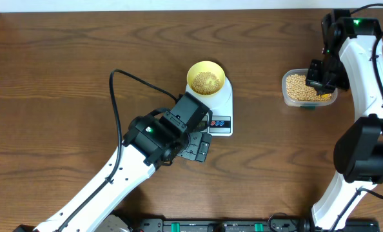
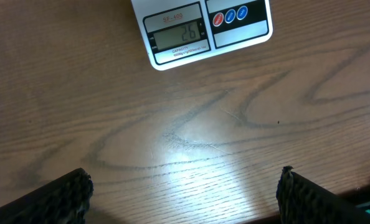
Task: Scoop item into bowl and weigh 50g on scale
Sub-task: 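Dip the scoop into the soybeans again with the right gripper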
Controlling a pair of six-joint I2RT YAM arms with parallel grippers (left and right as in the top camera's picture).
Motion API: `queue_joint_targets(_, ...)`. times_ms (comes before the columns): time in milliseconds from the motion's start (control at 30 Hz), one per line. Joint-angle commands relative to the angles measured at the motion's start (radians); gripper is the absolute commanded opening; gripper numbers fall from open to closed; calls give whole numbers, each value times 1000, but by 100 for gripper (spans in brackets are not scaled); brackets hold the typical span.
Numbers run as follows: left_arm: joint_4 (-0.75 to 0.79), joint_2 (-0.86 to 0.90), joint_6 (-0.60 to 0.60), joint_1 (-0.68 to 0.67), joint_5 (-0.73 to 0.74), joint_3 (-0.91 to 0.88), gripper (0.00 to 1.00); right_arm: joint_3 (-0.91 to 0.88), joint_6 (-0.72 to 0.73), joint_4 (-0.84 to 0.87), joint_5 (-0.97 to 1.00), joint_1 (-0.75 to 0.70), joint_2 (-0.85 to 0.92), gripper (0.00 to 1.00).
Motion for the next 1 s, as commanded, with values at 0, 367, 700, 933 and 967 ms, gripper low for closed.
queue_joint_targets(0,-3,6,9,3,-13,13,97,-19,-6,2,18,-4,0,1)
queue_joint_targets(367,-3,6,9,3,-13,13,97,-31,-47,10,-68,-4,29,1)
queue_joint_targets(700,-3,6,9,3,-13,13,97,-31,-103,16,-216,-4,51,1)
queue_joint_targets(933,-3,6,9,3,-13,13,97,-31,-119,17,-218,-21,56,1)
queue_joint_targets(967,-3,6,9,3,-12,13,97,-31,-122,17,-222,-25,56,1)
